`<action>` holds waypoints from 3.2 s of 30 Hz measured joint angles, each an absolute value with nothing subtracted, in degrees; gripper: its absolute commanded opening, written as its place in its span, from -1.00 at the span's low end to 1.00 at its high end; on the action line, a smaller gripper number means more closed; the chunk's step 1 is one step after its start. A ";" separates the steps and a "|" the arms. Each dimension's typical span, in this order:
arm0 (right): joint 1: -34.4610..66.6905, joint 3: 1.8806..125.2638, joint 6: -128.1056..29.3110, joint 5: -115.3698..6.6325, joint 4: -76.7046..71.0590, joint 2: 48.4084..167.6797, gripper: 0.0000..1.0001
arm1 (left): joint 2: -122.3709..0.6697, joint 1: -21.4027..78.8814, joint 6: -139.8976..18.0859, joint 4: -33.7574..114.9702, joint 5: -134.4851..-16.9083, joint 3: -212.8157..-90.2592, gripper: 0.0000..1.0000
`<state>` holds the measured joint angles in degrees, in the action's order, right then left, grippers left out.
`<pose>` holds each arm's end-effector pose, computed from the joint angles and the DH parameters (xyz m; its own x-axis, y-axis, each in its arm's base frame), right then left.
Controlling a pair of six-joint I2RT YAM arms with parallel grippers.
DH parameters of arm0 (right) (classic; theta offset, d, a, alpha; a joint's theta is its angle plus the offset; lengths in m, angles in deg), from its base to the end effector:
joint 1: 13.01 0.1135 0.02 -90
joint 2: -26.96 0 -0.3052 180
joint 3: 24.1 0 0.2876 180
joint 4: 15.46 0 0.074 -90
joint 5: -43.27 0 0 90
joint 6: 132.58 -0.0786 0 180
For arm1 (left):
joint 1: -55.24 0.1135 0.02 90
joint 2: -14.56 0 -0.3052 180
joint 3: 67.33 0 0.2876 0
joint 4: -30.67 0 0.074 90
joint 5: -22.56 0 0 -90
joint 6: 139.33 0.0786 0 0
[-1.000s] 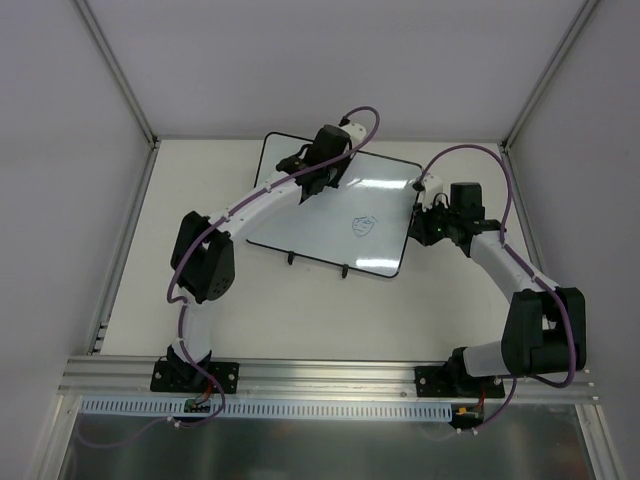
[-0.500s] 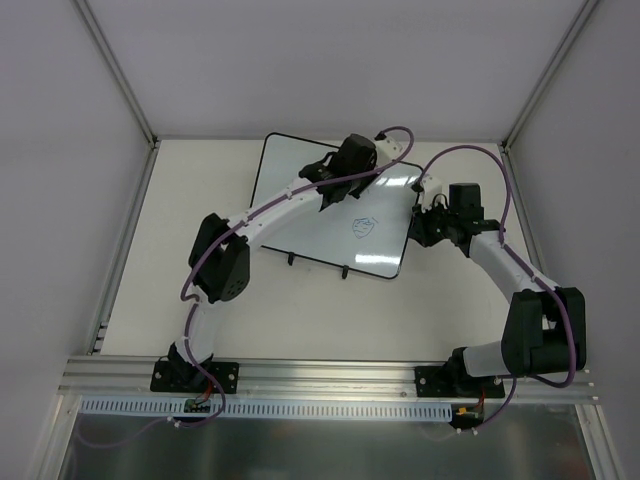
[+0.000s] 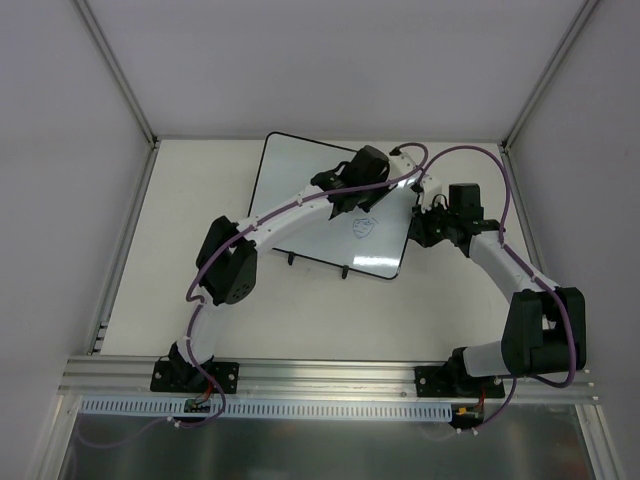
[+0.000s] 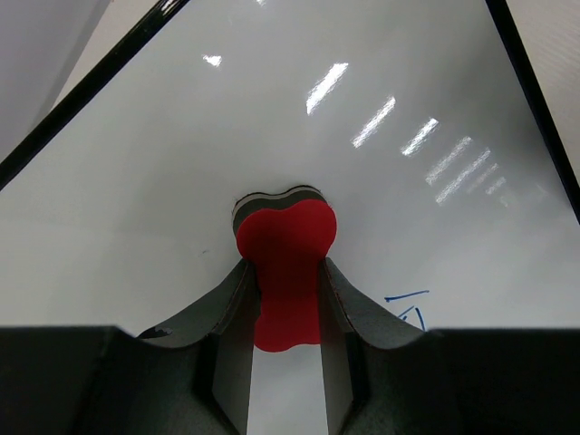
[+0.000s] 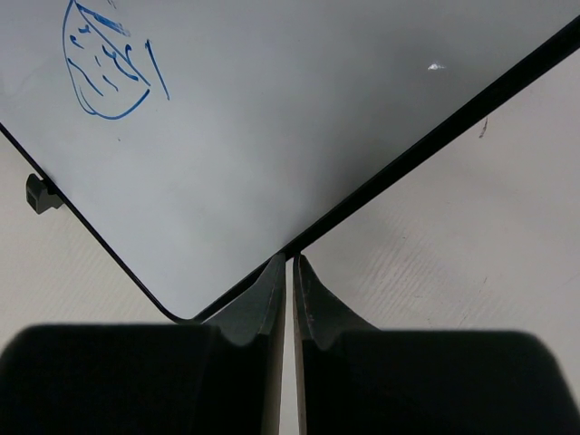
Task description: Erase the whiteboard
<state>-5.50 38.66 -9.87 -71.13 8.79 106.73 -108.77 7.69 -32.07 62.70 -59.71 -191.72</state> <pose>0.3430 0.0780 0.2337 -0.3194 -0.5385 -0.7797 -0.7125 0.6790 -0.1770 0.4165 -0.4396 0.2957 -0.1378 0.5863 -0.7983 0.7270 0.6073 0.3205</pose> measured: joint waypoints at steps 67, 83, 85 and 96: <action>-4.94 38.66 -9.48 -70.69 8.77 106.40 -0.84 | -95.18 14.38 -52.29 61.23 -55.95 -171.31 -1.00; -4.87 38.48 -9.48 -70.26 8.70 106.40 -0.84 | -100.69 1.66 -53.97 54.85 -54.53 -170.22 -1.00; -4.87 38.26 -9.48 -70.08 8.48 106.40 -0.84 | -101.41 0.43 -54.63 54.57 -54.55 -170.22 -1.00; -4.61 37.96 -9.50 -70.06 7.85 106.40 -0.84 | -100.58 2.05 -56.22 54.50 -53.61 -169.87 -1.00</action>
<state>-4.61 37.96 -9.50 -70.06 7.85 106.40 -100.58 2.05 -56.22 54.50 -53.61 -169.87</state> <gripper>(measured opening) 0.079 0.282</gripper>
